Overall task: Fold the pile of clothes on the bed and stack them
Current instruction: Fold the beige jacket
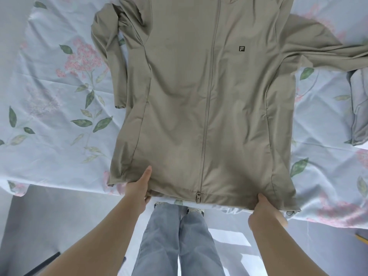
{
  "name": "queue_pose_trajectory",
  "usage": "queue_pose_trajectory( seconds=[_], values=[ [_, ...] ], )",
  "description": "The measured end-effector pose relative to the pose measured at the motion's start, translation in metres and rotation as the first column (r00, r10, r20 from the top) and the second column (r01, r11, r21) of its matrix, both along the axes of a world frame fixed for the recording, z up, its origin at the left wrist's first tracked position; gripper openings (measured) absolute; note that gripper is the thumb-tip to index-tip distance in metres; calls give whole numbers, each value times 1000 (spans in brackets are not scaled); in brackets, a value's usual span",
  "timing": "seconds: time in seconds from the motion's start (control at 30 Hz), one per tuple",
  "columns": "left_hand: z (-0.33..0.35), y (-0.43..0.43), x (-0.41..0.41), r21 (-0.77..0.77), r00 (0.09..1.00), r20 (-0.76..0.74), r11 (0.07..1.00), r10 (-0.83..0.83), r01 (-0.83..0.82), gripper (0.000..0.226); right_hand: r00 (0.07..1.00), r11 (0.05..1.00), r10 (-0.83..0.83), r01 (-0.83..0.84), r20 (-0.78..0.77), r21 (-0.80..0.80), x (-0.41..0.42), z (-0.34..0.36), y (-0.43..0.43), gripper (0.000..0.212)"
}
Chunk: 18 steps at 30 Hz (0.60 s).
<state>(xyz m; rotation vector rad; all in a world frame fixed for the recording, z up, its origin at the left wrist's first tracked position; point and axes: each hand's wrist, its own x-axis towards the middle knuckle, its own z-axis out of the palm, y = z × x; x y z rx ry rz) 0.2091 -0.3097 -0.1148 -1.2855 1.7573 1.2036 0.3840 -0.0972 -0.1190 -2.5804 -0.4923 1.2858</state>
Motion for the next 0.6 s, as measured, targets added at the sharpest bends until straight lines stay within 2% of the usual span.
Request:
queue_pose_trajectory(
  seconds=[0.07, 0.13, 0.17, 0.23, 0.27, 0.3, 0.37, 0.4, 0.5, 0.6],
  values=[
    [0, 1, -2, -56, 989, -28, 988, 146, -147, 74, 998, 995, -30, 24, 58, 97, -3, 4, 0, 64],
    [7, 1, -5, -240, 984, -46, 955, 171, -177, 74, 969, 967, 176, -203, 173, 154, -11, 11, -3, 43],
    [11, 2, -6, -329, 986, -68, 930, 150, -164, 68, 938, 928, 302, -330, 170, 173, -17, 16, -6, 31],
    [22, 7, -12, -402, 971, -212, 896, 107, -186, 54, 839, 821, 536, -543, 92, 175, -35, 22, -12, 21],
    [27, 11, -15, -418, 960, -279, 899, 10, -130, 43, 764, 749, 642, -642, 58, 167, -46, 24, -15, 21],
    [31, 15, -19, -445, 941, -305, 895, -147, -4, 33, 674, 661, 738, -732, 34, 163, -60, 26, -17, 24],
    [35, 22, -32, -459, 837, -323, 847, -441, 269, 24, 483, 475, 876, -859, -4, 189, -88, 31, -21, 33],
    [36, 25, -40, -427, 777, -339, 822, -531, 376, 24, 391, 386, 920, -900, -14, 204, -102, 32, -22, 38],
    [34, 32, -70, -337, 665, -345, 748, -663, 572, 25, 132, 128, 991, -965, 3, 228, -143, 38, -23, 47],
    [27, 31, -105, -335, 584, -359, 684, -728, 648, 21, -79, -88, 995, -978, 54, 191, -181, 40, -23, 54]
  ],
)
